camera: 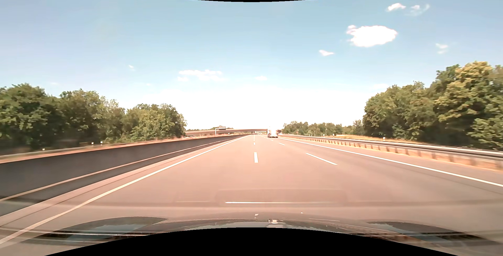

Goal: Follow the waypoints while adhering to traffic rules and regulations

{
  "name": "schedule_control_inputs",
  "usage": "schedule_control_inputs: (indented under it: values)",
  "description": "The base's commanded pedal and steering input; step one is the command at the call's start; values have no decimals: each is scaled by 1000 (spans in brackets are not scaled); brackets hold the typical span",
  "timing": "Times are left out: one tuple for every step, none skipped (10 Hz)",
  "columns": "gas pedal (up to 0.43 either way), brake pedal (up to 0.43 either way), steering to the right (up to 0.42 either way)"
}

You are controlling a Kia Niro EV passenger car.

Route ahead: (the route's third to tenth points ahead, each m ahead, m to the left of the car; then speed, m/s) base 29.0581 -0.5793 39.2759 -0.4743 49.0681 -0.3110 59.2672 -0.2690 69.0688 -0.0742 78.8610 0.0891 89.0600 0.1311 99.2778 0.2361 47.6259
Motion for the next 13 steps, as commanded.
schedule_control_inputs:
  values:
    - [630, 0, -3]
    - [630, 0, -2]
    - [630, 0, -2]
    - [630, 0, -2]
    - [630, 0, -2]
    - [630, 0, -2]
    - [630, 0, -2]
    - [630, 0, -2]
    - [630, 0, -2]
    - [630, 0, -2]
    - [630, 0, -1]
    - [630, 0, -1]
    - [630, 0, -2]
